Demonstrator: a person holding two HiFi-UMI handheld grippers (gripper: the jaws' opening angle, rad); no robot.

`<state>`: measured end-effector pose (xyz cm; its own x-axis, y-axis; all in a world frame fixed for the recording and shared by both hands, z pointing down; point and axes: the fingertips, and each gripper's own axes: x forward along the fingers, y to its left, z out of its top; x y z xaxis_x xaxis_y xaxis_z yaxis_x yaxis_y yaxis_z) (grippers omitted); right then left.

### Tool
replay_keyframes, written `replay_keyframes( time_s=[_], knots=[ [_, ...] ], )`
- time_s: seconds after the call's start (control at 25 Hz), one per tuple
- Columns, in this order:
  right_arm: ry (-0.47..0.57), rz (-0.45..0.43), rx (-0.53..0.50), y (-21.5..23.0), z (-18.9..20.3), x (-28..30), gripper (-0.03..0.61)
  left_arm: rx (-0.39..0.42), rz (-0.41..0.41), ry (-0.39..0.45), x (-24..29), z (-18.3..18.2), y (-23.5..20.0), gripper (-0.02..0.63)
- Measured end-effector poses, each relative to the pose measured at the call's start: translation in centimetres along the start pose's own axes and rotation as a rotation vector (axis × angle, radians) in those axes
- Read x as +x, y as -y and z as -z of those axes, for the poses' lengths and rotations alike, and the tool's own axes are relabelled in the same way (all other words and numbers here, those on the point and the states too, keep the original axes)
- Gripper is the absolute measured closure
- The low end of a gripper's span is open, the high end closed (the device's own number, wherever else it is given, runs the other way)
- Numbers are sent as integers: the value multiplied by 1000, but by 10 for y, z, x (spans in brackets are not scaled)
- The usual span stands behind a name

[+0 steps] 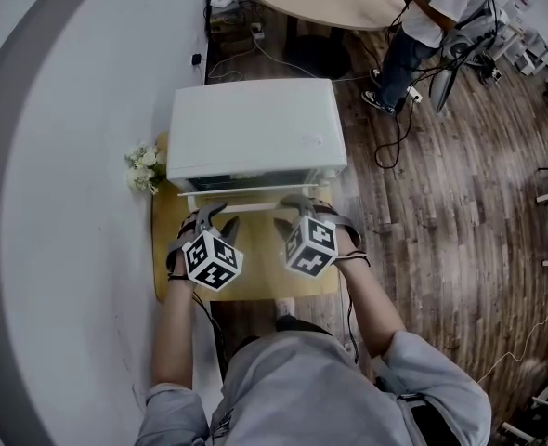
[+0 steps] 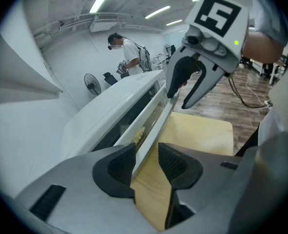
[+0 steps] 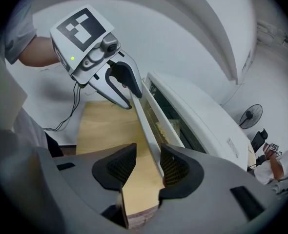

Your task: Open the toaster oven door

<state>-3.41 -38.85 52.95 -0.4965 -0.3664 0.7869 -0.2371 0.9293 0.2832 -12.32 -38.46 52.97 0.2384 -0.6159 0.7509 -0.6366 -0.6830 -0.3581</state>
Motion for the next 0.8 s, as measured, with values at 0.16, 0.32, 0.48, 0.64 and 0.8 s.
replay_keyframes(
  time_s=[0.16, 0.32, 0.48, 0.64, 0.8],
  knots=[
    [37, -10, 66, -13, 4, -5, 440, -57, 13, 27, -5, 3, 8, 472],
    [42, -26, 127, -27, 16, -4, 442, -141, 21, 73, -7, 4, 10, 472],
    [150, 27, 182, -27, 8, -14, 443, -208, 20, 116, -7, 5, 9, 472],
    [210, 140, 239, -10, 3, -22, 496, -216, 8, 122, -9, 6, 12, 472],
    [203, 189, 302, -5, 12, -17, 496, -225, 9, 125, -11, 9, 18, 472]
  ],
)
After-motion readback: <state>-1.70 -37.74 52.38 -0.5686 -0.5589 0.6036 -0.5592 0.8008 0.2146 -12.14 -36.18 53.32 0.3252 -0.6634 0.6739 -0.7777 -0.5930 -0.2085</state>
